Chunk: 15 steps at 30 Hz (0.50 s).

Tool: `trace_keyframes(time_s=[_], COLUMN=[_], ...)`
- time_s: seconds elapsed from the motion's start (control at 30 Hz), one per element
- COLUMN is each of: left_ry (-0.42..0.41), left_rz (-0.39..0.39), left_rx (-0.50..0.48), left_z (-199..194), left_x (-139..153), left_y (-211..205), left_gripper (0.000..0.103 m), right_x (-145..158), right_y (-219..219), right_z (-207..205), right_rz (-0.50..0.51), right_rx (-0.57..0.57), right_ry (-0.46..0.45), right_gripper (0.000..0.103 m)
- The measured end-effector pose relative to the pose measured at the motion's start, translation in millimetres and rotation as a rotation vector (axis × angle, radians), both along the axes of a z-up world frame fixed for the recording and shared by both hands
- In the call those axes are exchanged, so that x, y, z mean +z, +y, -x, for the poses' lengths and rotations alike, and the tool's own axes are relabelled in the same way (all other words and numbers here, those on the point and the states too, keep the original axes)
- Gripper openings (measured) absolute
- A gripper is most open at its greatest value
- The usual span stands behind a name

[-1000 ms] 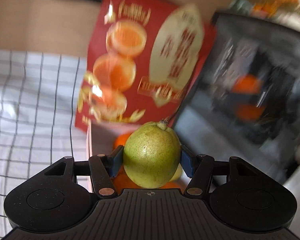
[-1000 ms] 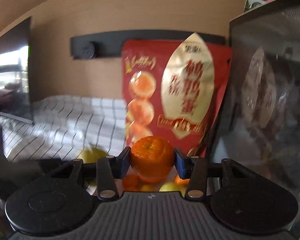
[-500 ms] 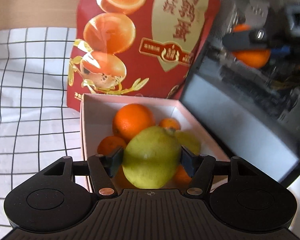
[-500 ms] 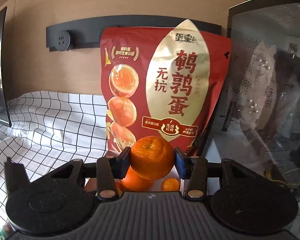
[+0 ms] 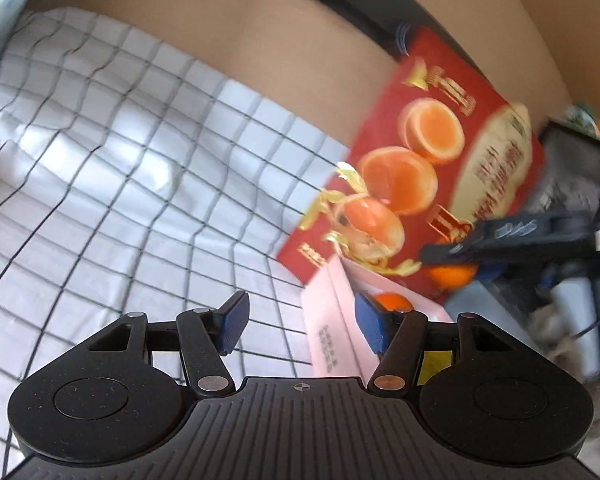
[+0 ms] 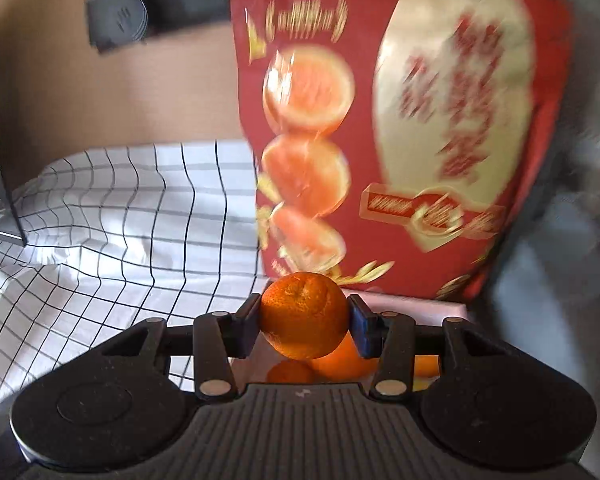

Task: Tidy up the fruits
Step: 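Open the right gripper over the pink box to release the mandarin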

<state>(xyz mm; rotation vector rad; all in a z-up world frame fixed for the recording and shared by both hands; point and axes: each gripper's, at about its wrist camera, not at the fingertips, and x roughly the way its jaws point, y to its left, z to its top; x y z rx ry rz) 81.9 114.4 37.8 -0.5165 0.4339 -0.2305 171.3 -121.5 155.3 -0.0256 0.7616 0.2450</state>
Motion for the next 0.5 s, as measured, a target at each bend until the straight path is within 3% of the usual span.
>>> trace_keyframes(time_s=[0.2, 0.33, 0.5], left_ry=[-0.061, -0.038, -0.007], left_rz=[-0.067, -0.096, -0.123], left_rx=[-0.007, -0.015, 0.016], left_z=[6.0, 8.8, 15.8], left_x=[10.8, 7.4, 1.0], left_y=[-6.7, -13.1, -12.1], left_gripper=[0.064, 0.064, 0.064], right_x=[-45.4, -40.7, -30.1], right_y=[22.0, 16.5, -8.1], right_z=[-40.5, -34.9, -6.3], right_rz=[-0.048, -0.039, -0.047], right_rx=[-0.054, -0.063, -0.074], right_ry=[0.107, 0.061, -0.003], right_gripper=[0.048, 0.067, 0.070])
